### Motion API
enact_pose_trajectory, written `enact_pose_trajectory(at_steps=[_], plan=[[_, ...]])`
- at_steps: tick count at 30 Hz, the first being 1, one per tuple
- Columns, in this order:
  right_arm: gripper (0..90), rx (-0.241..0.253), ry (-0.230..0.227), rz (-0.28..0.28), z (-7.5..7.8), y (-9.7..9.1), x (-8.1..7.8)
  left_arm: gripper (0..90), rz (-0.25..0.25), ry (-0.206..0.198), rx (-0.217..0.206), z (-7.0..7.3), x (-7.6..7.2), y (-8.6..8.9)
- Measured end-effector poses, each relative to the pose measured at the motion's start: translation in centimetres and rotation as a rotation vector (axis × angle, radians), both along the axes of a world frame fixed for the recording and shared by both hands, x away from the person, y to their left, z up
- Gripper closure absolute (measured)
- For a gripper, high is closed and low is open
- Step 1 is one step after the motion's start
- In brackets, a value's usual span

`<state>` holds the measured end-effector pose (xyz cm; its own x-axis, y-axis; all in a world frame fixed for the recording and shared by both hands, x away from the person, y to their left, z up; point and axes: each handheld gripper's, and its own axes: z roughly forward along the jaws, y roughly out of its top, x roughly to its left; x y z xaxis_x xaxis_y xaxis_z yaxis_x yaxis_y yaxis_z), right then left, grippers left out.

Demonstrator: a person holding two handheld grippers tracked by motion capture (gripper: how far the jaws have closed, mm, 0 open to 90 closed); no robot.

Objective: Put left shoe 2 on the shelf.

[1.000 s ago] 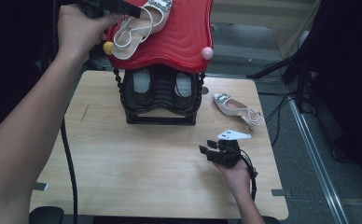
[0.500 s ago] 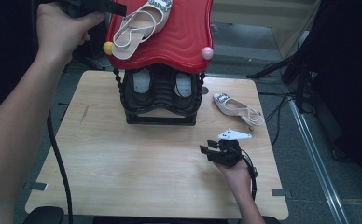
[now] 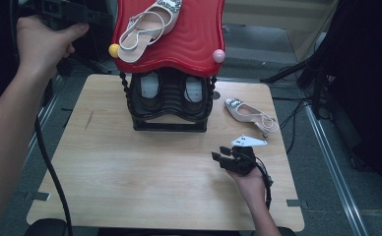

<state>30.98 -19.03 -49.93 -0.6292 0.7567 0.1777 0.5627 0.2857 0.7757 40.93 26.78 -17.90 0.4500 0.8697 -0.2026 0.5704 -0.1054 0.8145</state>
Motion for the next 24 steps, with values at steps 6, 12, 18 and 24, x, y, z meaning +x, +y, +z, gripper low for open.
enact_pose_trajectory(at_steps=[6, 12, 18, 24], plan=[[57.5, -0.003, 0.007, 0.009, 0.2, 0.2, 0.3, 48.1, 0.001, 0.016, 0.007, -1.3, -0.7, 1.2], [57.5, -0.002, 0.006, 0.020, 0.3, 0.4, 0.5, 47.9, 0.019, 0.032, 0.004, -3.1, -1.4, 2.3], [57.7, 0.000, 0.005, 0.028, 0.3, 0.5, 0.7, 48.6, 0.039, 0.055, 0.007, -5.5, -2.3, 3.8], [57.7, 0.002, 0.004, 0.036, 0.3, 0.8, 0.9, 48.2, 0.038, 0.080, -0.028, -8.1, -2.5, 4.7]])
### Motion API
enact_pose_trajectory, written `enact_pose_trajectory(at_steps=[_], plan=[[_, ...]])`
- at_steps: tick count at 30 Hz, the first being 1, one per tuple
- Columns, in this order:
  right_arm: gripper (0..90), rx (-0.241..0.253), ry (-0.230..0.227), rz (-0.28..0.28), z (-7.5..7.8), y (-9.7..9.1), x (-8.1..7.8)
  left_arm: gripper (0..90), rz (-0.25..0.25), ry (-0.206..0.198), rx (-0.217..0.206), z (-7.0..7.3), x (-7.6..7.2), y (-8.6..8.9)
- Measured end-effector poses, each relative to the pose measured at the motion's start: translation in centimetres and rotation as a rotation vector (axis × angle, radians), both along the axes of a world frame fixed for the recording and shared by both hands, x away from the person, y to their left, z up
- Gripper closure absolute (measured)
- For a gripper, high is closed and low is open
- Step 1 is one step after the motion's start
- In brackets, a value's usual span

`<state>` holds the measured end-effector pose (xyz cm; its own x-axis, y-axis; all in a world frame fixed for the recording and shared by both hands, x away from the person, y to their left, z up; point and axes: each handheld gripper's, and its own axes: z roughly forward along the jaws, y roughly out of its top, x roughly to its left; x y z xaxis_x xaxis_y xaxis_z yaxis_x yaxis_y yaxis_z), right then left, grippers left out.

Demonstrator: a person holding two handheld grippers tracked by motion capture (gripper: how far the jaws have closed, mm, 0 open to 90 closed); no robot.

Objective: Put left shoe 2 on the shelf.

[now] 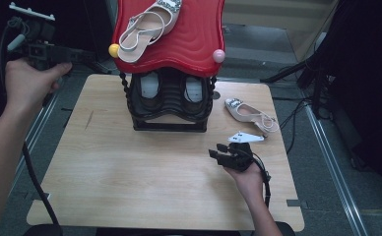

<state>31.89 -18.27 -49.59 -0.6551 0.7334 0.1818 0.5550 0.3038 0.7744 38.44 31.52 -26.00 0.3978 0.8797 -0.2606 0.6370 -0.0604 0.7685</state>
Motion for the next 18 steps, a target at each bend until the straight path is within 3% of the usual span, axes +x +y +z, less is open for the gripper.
enact_pose_trajectory(at_steps=[10, 18], plan=[[57.7, 0.006, -0.002, -0.001, 0.0, -0.1, 0.1, 47.7, 0.002, 0.019, -0.024, -4.5, -0.2, 0.4], [57.7, 0.013, -0.001, -0.010, 0.1, -0.3, 0.1, 48.4, -0.017, 0.031, -0.010, -7.5, -0.8, -0.1]])
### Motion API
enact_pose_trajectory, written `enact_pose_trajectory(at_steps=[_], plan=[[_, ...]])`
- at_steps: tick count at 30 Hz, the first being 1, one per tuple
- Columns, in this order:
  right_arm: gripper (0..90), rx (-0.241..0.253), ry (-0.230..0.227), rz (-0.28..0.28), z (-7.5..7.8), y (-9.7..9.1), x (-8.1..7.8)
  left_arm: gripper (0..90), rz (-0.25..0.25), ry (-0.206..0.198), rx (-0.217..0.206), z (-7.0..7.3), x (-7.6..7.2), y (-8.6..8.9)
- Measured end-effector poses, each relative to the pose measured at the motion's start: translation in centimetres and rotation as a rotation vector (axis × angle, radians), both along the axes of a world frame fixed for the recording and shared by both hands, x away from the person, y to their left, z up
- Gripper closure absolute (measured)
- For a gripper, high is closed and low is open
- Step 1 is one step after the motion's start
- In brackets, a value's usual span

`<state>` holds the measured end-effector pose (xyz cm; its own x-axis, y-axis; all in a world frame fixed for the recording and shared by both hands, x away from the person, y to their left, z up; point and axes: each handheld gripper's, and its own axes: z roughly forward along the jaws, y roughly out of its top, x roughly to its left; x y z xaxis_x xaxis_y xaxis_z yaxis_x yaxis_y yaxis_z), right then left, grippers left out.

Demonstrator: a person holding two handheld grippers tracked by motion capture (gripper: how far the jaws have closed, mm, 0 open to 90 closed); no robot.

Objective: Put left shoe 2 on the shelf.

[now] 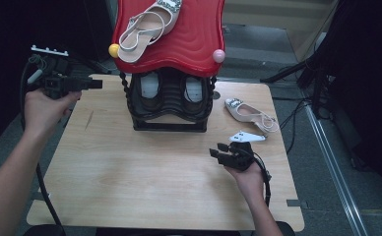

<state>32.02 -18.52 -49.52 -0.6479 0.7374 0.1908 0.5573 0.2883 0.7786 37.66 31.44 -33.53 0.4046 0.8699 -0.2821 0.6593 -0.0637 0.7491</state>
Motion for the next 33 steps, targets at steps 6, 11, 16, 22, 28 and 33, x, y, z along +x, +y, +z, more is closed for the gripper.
enact_pose_trajectory(at_steps=[6, 11, 16, 22, 28, 33], plan=[[56.7, 0.000, -0.005, 0.000, 0.0, -0.1, 0.0, 48.0, -0.011, 0.008, -0.001, -1.9, -0.5, -0.5], [47.2, -0.005, -0.024, -0.007, 0.1, -0.1, 0.0, 48.3, -0.015, 0.003, 0.005, -3.1, -1.1, -1.0], [39.1, 0.007, -0.035, -0.016, 0.1, -0.2, 0.0, 48.2, -0.033, 0.019, -0.001, -4.0, -1.2, -1.3], [34.3, 0.017, -0.041, -0.034, 0.2, -0.6, 0.3, 47.9, -0.046, 0.037, -0.005, -5.4, -1.5, -1.7], [33.6, 0.016, -0.035, -0.046, 0.2, -0.8, 0.4, 48.9, -0.029, 0.023, 0.005, -6.9, -1.8, -1.9], [36.4, 0.004, -0.028, -0.046, 0.0, -0.8, 0.5, 48.7, -0.041, 0.050, 0.007, -8.2, -2.1, -2.1]])
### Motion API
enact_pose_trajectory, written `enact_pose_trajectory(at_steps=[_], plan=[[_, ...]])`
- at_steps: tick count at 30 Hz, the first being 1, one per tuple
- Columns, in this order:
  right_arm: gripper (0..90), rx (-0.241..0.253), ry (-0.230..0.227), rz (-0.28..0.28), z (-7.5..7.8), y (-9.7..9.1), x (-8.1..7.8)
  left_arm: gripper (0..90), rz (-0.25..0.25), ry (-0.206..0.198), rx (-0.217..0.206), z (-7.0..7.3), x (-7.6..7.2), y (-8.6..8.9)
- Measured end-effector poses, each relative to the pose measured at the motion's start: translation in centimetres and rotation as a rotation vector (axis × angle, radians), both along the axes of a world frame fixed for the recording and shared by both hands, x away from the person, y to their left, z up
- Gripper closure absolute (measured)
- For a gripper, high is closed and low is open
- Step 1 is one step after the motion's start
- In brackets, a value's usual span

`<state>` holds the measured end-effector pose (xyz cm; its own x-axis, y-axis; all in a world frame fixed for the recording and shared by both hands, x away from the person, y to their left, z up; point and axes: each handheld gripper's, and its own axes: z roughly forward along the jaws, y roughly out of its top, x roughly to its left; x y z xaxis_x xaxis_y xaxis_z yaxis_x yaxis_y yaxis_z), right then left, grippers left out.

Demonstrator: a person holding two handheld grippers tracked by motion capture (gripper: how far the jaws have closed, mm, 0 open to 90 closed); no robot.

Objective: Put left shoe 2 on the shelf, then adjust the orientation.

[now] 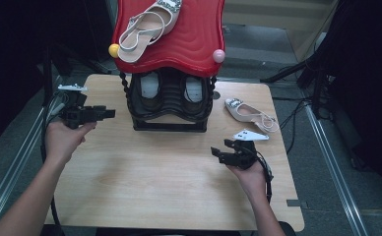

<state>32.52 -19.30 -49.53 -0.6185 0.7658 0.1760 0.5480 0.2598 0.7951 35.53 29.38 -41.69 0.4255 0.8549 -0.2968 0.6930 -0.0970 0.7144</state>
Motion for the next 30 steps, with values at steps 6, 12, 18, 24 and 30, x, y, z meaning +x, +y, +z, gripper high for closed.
enact_pose_trajectory(at_steps=[6, 12, 18, 24, 30], plan=[[43.9, -0.010, -0.030, 0.001, 0.1, -0.1, -0.2, 48.2, -0.015, 0.014, 0.010, -1.7, -0.6, -0.4], [46.0, -0.017, -0.012, -0.005, 0.0, -0.2, 0.0, 48.2, -0.045, 0.017, 0.028, -2.9, -1.2, -1.1], [48.8, -0.017, 0.004, 0.004, -0.2, -0.4, 0.2, 47.9, -0.060, 0.018, 0.027, -4.0, -1.9, -1.9], [52.5, -0.030, 0.020, 0.001, -0.1, -0.5, 0.5, 47.7, -0.073, 0.023, 0.021, -4.9, -2.4, -2.1], [59.2, -0.032, 0.022, -0.010, 0.0, -0.8, 0.6, 47.5, -0.079, 0.028, 0.009, -5.5, -2.9, -2.3]])
